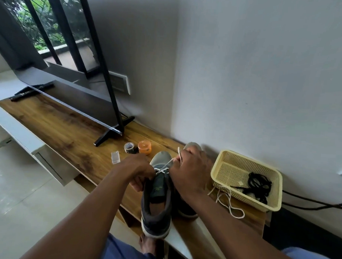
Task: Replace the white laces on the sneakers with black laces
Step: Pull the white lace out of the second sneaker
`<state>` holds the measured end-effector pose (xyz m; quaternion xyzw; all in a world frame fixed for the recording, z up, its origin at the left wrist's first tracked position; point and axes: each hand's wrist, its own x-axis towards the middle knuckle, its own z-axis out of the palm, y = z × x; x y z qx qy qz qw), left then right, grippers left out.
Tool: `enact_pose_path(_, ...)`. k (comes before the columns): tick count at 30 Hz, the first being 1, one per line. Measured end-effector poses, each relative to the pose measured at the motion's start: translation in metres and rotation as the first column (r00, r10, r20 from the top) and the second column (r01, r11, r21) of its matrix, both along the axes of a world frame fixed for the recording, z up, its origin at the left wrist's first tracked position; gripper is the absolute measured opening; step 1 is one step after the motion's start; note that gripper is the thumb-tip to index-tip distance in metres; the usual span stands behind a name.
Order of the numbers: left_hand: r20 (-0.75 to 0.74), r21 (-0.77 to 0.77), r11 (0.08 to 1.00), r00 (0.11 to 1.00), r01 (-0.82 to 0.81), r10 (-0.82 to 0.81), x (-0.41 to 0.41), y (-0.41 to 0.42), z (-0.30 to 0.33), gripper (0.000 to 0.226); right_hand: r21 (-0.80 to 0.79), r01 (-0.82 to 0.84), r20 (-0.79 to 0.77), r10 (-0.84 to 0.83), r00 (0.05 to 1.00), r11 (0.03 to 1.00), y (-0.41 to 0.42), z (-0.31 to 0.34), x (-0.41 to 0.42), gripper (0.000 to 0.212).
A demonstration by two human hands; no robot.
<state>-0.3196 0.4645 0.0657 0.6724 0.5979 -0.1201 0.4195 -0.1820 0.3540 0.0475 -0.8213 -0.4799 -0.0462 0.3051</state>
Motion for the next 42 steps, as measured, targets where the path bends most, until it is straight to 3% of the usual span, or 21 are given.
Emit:
enact_pose_path(3,-0.004,0.081,0.997,1.000,0.014,-0.013,-0.002,-0.006,0.000,0.027,-0.099,0.002,-0.022,-0.004,1.000,0.995,0.004,0.002,0.000,0.035)
enact_pose_path(8,0.005,0.136,0.991,1.000,0.016,-0.017,-0.002,-0.009,0.002,0.023,-0.006,0.066,0.021,-0.066,0.998,0.998,0.004,0.001,-0.011,0.077)
enact_pose_path(10,0.007,0.157,0.987,0.999,0.035,-0.036,0.000,-0.009,0.003,0.019,-0.016,-0.052,0.091,0.053,0.994,0.999,0.005,0.002,-0.012,0.071)
enact_pose_path(13,0.005,0.186,0.981,0.998,0.060,-0.062,0.003,-0.009,0.003,0.015,-0.231,-0.312,0.135,0.348,0.928,0.921,0.003,-0.005,-0.017,0.034)
enact_pose_path(16,-0.022,0.195,0.975,0.994,0.111,-0.109,0.006,-0.011,0.004,0.012,-0.388,-0.361,0.154,0.446,0.882,0.848,-0.003,-0.018,-0.025,0.020)
enact_pose_path(22,-0.046,0.174,0.976,0.991,0.129,-0.123,0.007,-0.014,0.008,0.013,-0.324,-0.289,0.194,0.363,0.911,0.901,-0.004,-0.018,-0.025,0.012)
enact_pose_path(31,-0.078,0.196,0.970,0.989,0.142,-0.129,0.009,-0.015,0.009,0.012,-0.296,-0.268,0.207,0.335,0.919,0.917,-0.004,-0.023,-0.030,0.016)
enact_pose_path(36,-0.108,0.206,0.965,0.984,0.162,-0.142,0.011,-0.016,0.009,0.009,-0.281,-0.278,0.169,0.332,0.928,0.919,-0.004,-0.023,-0.029,0.019)
enact_pose_path(42,-0.102,0.233,0.960,0.985,0.158,-0.138,0.006,-0.013,0.005,0.013,-0.160,-0.169,0.046,0.178,0.983,0.973,0.004,-0.011,-0.010,0.025)
